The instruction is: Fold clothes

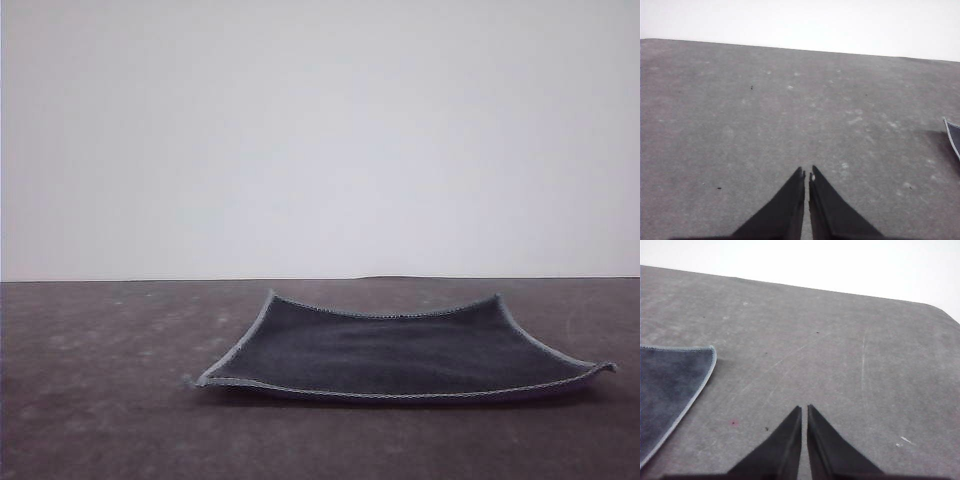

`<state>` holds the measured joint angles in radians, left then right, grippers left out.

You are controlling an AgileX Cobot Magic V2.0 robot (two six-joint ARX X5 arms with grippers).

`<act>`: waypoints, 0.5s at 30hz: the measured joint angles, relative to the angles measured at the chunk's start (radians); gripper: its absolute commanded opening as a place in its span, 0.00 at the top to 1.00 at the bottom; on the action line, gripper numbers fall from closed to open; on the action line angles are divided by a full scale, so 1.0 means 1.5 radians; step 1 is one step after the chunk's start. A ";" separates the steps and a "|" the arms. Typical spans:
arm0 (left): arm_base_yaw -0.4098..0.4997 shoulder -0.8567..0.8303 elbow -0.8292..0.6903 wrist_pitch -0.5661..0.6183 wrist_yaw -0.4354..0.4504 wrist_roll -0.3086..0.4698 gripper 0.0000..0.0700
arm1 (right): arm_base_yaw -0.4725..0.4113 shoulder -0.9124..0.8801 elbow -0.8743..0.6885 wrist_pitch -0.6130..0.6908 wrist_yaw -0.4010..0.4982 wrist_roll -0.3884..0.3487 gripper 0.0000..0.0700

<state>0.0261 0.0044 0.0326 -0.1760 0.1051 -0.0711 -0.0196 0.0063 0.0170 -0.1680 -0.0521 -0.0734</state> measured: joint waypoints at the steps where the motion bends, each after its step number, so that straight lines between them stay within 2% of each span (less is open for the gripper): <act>1: 0.000 0.000 0.000 0.000 0.000 0.000 1.00 | 0.000 0.000 0.000 0.000 0.000 0.000 0.98; 9: 0.000 0.000 0.000 0.000 0.000 0.000 1.00 | 0.000 0.000 0.000 0.000 0.000 0.004 0.98; 15: 0.000 0.000 0.000 0.000 0.000 -0.006 1.00 | 0.000 0.000 0.000 0.000 -0.001 0.062 0.98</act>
<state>0.0261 0.0044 0.0326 -0.1761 0.1055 -0.0806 -0.0200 0.0063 0.0170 -0.1680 -0.0529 0.0192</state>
